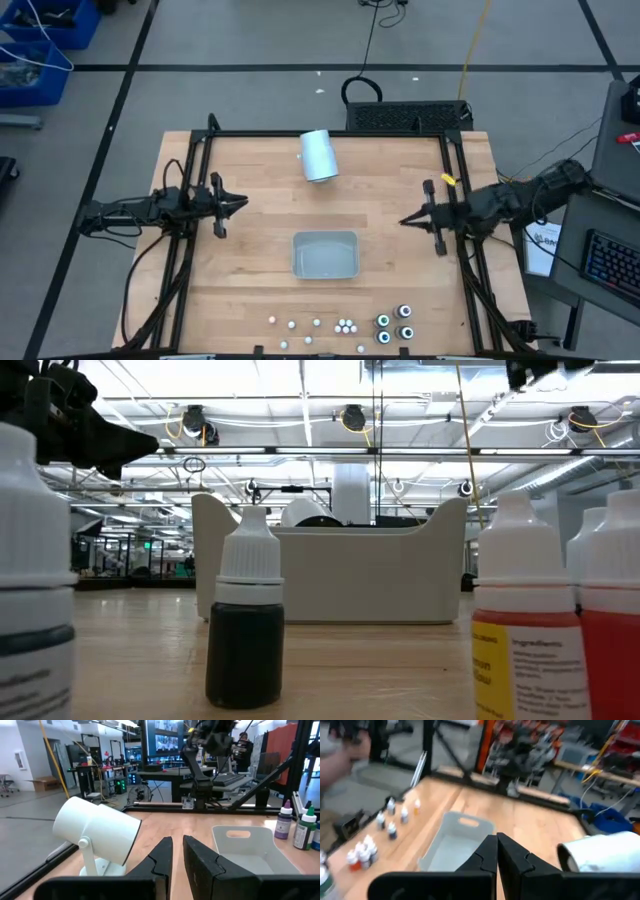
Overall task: Pick & Place food coloring
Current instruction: Put the big black food coloring bottle into the gray bin
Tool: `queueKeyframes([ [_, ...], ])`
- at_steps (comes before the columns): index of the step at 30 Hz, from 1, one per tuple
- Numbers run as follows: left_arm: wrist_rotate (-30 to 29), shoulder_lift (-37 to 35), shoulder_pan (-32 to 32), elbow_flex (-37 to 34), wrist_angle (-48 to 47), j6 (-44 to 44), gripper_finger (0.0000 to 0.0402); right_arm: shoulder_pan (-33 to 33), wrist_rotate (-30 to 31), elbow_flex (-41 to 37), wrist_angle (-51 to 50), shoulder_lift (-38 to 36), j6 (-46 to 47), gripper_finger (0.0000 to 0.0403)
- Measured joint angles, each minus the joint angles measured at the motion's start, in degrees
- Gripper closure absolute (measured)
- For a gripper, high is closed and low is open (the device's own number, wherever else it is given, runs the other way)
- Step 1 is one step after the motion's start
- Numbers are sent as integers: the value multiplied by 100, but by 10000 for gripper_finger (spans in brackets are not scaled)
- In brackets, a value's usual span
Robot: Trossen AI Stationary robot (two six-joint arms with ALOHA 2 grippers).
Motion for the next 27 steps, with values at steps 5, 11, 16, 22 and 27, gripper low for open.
queueKeyframes([
  [5, -18, 0, 1, 0, -19, -179, 350, 1152, 1001, 945, -590, 1198, 142, 403],
  [11, 17, 0, 2, 0, -46, -305, 350, 2564, 2313, 1580, -1424, 2213, 923, 403],
  [16, 21, 0, 2, 0, -47, -364, 350, 3648, 3372, 1557, -1730, 2406, 2155, 403],
  [22, 18, 0, 0, 0, -41, -309, 350, 4414, 3600, 1223, -1403, 2690, 3041, 403],
  [27, 16, 0, 2, 0, -6, -249, 350, 4748, 3164, 923, -498, 3086, 2736, 403],
])
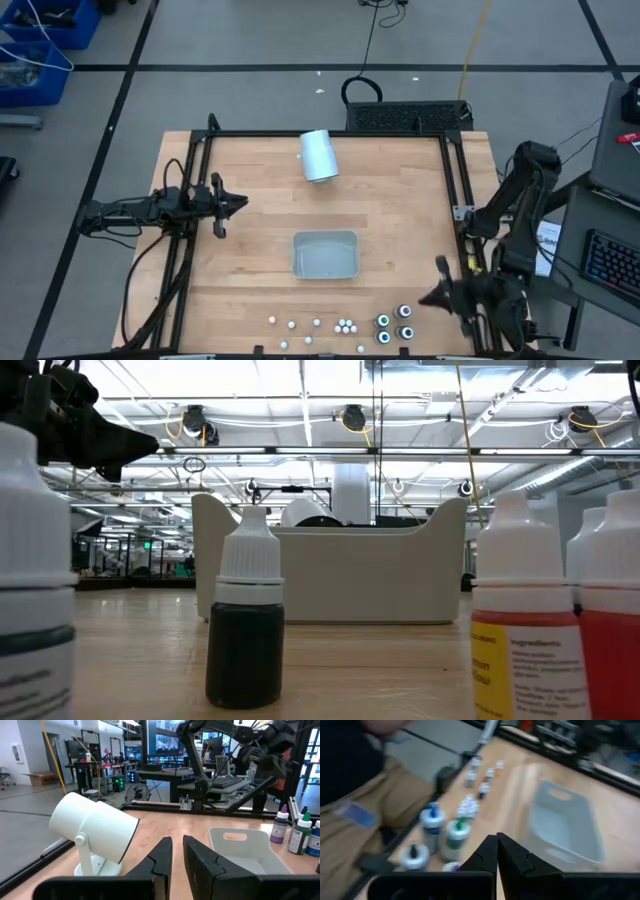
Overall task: Pick & Place food coloring
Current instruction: Put the big black food coloring bottle into the gray bin
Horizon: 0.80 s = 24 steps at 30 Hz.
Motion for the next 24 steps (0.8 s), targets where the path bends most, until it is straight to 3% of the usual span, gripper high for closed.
queueKeyframes([
  [6, -24, -1, -2, 0, 146, 150, 350, 206, -1, -198, 1484, 463, -623, 403],
  [14, -49, -2, -2, 2, 152, 254, 350, 202, 238, -206, 2616, 1071, -785, 398],
  [18, -52, -2, -1, 2, 175, 393, 350, 161, 321, -206, 2816, 1389, -754, 371],
  [24, -51, -2, 0, 2, 177, 455, 350, 161, 322, -206, 3190, 1794, -791, 300],
])
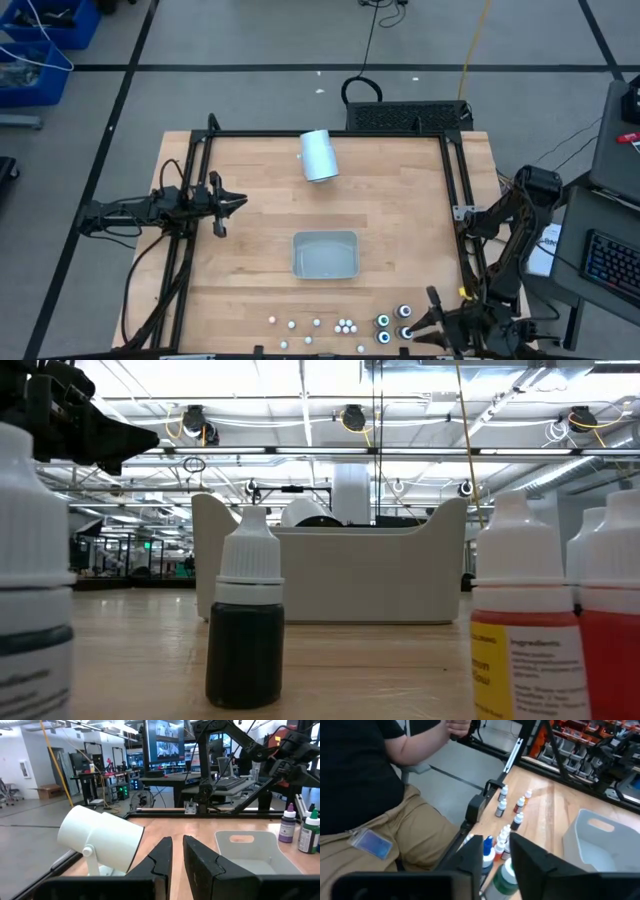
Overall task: Pick & Place food coloring
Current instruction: Put the big black food coloring bottle into the gray bin
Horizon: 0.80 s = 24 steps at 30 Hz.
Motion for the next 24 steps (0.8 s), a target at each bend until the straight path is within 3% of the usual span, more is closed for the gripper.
queueKeyframes([
  [10, -4, 0, -2, 0, 9, 109, 350, -68, -336, 0, 267, 368, 375, 223],
  [24, -3, 2, -1, 2, 120, 225, 350, -111, -330, 0, -112, 448, 1337, 215],
])
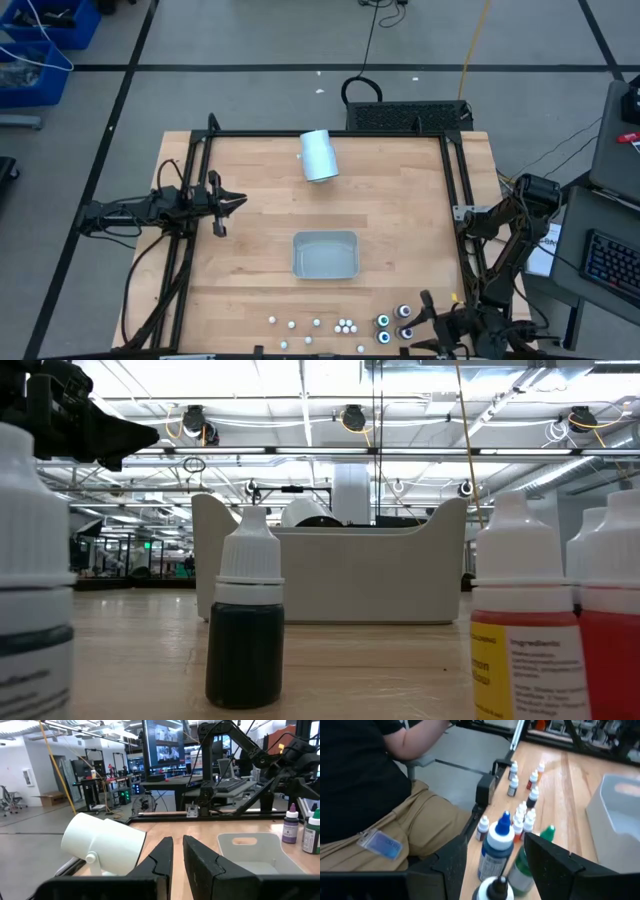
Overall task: Pick & Place food coloring
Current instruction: Put the big black food coloring bottle into the gray bin
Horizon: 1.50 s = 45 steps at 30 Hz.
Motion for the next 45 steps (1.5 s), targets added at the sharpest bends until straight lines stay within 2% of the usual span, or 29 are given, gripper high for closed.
queueKeyframes([
  [4, 0, -1, 0, 0, 0, 48, 350, -17, 0, -2, -365, 0, 561, 215],
  [11, 2, 1, -1, 0, -4, 78, 350, -17, -61, 0, -442, 23, 967, 216],
  [21, 5, 0, 0, 0, -7, 81, 350, -20, -160, -4, -297, 547, 1280, 216],
  [31, 4, 1, 0, 0, -8, 77, 350, -31, -149, -4, -297, 610, 1295, 217],
  [43, 3, 1, 1, 0, -9, 76, 350, -33, -144, -4, -430, 605, 1382, 289],
  [45, 3, -1, 0, 0, -7, 76, 350, -33, -144, -4, -445, 603, 1411, 291],
])
